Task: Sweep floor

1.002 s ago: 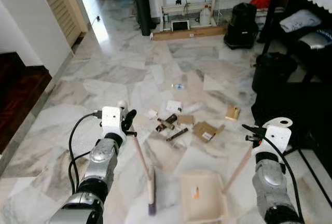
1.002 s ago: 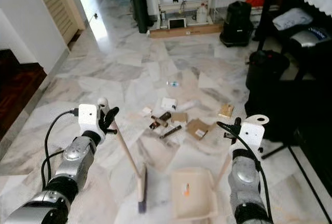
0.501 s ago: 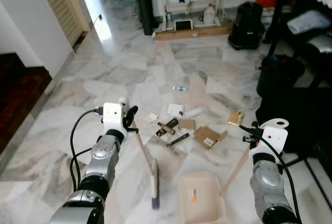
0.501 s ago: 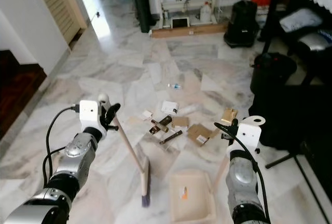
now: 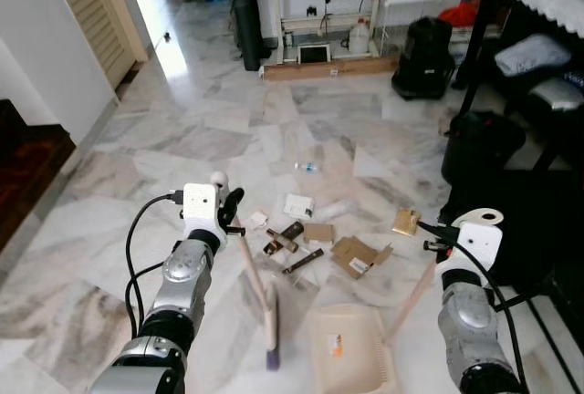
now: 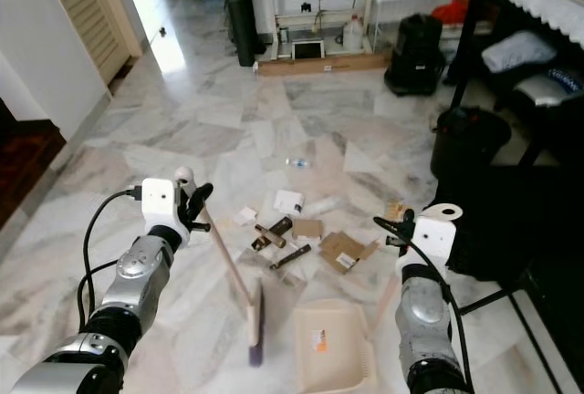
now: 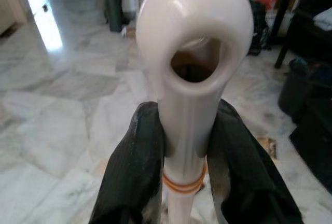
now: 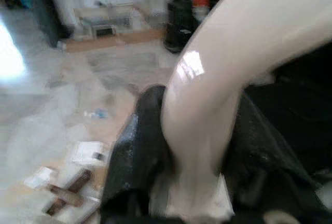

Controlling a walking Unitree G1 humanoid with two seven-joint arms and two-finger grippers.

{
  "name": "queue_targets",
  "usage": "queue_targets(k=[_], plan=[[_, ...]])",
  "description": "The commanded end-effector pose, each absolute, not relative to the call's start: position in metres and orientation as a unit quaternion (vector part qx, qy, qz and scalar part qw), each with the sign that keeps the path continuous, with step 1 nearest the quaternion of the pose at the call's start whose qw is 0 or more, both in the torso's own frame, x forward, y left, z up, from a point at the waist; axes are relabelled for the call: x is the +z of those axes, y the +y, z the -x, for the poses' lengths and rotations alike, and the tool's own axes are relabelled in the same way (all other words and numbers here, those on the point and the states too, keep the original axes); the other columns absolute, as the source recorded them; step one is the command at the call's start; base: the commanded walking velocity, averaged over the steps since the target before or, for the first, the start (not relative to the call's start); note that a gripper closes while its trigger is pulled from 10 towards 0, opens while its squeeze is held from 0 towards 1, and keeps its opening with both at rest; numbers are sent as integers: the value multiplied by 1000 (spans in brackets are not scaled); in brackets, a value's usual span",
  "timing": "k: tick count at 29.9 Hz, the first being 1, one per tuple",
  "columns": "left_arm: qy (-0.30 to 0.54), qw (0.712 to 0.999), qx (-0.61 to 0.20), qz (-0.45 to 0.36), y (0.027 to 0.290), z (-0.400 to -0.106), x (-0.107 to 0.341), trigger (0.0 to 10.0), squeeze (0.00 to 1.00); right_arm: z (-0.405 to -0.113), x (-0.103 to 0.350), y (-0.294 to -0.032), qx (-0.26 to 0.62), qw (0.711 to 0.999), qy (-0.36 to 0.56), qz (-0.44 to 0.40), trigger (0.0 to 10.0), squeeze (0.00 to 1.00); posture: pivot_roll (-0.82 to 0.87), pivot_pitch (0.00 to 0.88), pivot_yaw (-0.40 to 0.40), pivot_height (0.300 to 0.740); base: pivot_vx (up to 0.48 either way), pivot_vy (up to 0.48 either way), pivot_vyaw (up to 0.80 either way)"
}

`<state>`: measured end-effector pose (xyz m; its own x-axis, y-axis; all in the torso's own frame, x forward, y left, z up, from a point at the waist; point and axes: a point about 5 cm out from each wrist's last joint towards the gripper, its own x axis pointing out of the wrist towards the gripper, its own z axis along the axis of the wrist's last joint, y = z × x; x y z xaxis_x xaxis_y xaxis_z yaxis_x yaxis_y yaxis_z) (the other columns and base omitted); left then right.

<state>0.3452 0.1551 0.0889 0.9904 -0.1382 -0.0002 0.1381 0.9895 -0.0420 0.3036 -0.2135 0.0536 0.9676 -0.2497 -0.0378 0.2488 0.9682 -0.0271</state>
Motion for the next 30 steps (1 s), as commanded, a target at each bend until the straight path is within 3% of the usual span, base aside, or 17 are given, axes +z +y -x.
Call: queue_targets(k=[1, 20, 30], plan=[[-35, 997, -66, 13, 157, -352, 107, 10000, 0, -307, 61, -211, -124, 992, 0, 2, 10000, 0, -146, 0, 79, 740, 300, 0, 0], [-55, 997, -55, 18, 159, -355, 117, 10000, 0, -307, 61, -212, -125, 992, 3, -1, 10000, 0, -140, 0, 66, 740, 301, 0, 0], [-125, 991, -34, 24, 164, -361, 149, 10000, 0, -308, 63, -212, -124, 992, 1, -2, 10000, 0, -139, 0, 62, 740, 171, 0, 0]])
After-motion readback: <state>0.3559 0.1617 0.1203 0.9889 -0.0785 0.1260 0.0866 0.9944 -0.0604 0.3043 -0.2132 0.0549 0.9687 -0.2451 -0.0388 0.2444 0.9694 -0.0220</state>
